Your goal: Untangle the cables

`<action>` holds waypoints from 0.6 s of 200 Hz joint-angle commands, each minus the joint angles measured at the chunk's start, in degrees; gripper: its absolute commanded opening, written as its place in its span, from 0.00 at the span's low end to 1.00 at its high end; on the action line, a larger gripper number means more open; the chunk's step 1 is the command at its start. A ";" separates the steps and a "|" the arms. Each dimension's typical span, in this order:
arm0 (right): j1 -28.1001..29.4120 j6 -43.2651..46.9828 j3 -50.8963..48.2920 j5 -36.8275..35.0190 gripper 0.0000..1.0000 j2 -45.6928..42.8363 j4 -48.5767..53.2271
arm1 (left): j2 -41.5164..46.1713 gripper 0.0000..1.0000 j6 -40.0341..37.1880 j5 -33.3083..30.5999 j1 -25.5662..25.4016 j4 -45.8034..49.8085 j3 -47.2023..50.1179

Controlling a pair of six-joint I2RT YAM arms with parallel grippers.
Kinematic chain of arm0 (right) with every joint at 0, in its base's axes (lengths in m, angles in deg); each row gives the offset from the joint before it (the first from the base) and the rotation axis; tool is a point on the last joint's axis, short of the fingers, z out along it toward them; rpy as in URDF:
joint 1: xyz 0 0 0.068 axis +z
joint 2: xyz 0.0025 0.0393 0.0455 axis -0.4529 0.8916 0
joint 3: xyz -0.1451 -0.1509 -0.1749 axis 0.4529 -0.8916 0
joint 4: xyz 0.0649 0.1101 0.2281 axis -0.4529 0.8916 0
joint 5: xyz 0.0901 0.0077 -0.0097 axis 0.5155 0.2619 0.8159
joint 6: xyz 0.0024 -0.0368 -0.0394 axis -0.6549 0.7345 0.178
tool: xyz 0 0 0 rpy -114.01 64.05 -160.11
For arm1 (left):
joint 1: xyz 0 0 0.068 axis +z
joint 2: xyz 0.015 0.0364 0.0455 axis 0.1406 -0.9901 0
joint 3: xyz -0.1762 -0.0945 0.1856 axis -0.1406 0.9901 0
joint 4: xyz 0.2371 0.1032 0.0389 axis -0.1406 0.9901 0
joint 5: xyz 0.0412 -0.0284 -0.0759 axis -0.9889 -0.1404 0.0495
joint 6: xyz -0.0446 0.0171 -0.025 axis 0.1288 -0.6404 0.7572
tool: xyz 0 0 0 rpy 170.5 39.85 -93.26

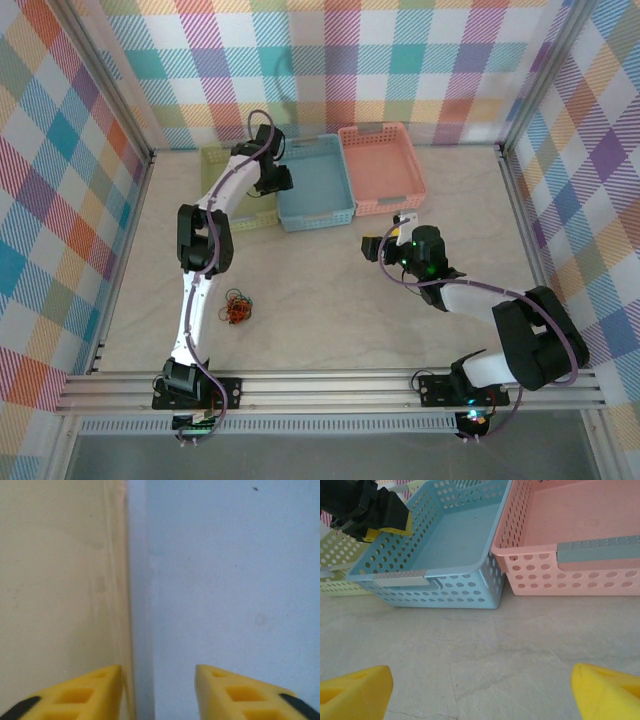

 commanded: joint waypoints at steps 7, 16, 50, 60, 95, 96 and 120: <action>0.36 0.31 1.61 0.70 0.92 0.44 -0.08 | 2.46 0.61 -0.81 -0.90 -1.09 1.26 -2.06; 0.38 0.43 1.64 0.75 0.92 0.37 -0.08 | 3.54 0.65 -1.19 -1.56 -1.15 1.60 -2.17; 0.38 0.41 1.59 0.71 0.92 0.36 -0.08 | 9.91 0.68 -2.09 -5.03 -0.82 2.78 0.83; 0.38 0.34 1.66 0.79 0.92 0.36 -0.17 | 13.93 0.68 -1.97 -5.38 -0.82 0.76 5.24; 0.38 -0.04 1.72 1.01 0.92 0.54 -0.24 | 34.00 0.68 1.93 -6.29 -0.91 -10.57 30.86; 0.38 -0.04 1.74 1.08 0.91 0.54 -0.25 | 34.82 0.68 2.12 -6.31 -0.95 -10.93 31.78; 0.37 -0.22 1.75 1.22 0.91 0.54 -0.26 | 49.11 0.68 5.94 -7.03 -1.35 -17.10 51.63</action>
